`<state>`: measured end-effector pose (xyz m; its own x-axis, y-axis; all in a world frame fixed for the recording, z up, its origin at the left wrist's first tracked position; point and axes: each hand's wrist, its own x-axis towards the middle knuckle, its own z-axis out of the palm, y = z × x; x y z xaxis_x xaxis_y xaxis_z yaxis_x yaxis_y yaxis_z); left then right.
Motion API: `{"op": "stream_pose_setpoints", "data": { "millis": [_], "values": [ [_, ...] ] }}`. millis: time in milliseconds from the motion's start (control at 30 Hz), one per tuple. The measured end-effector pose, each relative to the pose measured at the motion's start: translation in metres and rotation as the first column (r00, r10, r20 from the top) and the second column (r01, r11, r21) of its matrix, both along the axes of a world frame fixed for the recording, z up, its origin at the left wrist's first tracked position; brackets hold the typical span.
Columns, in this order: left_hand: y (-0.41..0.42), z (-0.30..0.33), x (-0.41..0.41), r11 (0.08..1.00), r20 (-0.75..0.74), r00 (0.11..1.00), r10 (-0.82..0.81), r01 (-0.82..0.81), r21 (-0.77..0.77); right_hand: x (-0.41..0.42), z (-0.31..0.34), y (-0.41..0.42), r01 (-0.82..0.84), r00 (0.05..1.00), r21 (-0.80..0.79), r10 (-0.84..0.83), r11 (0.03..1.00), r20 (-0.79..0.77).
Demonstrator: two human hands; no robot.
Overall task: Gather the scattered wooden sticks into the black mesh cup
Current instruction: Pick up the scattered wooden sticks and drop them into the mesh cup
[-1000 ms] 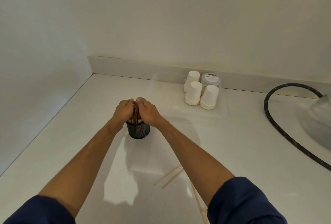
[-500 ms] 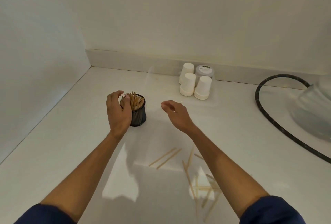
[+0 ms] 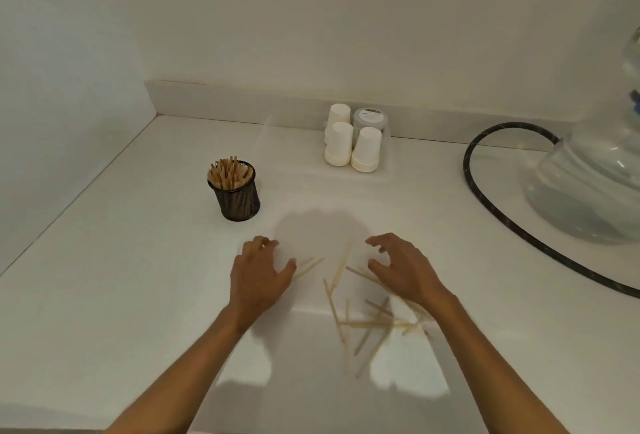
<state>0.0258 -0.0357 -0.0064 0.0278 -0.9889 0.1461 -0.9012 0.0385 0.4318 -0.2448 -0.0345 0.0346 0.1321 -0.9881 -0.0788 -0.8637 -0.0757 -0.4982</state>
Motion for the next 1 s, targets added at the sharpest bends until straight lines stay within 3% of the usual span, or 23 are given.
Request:
{"op": "stream_pose_setpoints", "data": {
  "millis": [100, 200, 333, 500, 733, 833, 1000],
  "values": [
    [0.019, -0.004, -0.009, 0.997, 0.148, 0.987, -0.055, 0.047, 0.059, -0.027, -0.003, 0.024, -0.061, 0.98, 0.123, 0.083, 0.99, -0.179],
    [0.036, -0.004, -0.018, 0.996, 0.174, 0.983, -0.057, 0.067, -0.052, -0.048, -0.008, 0.047, -0.089, 0.965, 0.2, 0.134, 0.976, -0.224],
    [0.051, -0.005, -0.027, 0.987, 0.137, 0.99, -0.036, 0.056, -0.148, -0.061, -0.017, 0.065, -0.059, 0.991, 0.116, 0.072, 0.991, -0.112],
    [0.066, -0.007, -0.042, 0.99, 0.086, 0.996, -0.025, 0.036, -0.134, -0.047, -0.03, 0.074, -0.011, 0.998, -0.014, 0.012, 1.0, 0.064],
    [0.085, -0.002, -0.064, 0.998, 0.166, 0.984, -0.064, 0.064, 0.006, -0.016, -0.039, 0.064, -0.062, 0.998, -0.15, 0.062, 0.987, -0.001],
    [0.095, -0.001, -0.073, 0.994, 0.237, 0.968, -0.087, 0.07, 0.082, -0.021, -0.04, 0.066, -0.126, 0.992, -0.09, 0.124, 0.988, -0.021],
    [0.1, -0.003, -0.079, 0.991, 0.233, 0.966, -0.115, 0.096, 0.089, -0.028, -0.045, 0.07, -0.199, 0.979, -0.047, 0.196, 0.979, -0.061]
  ]
}}
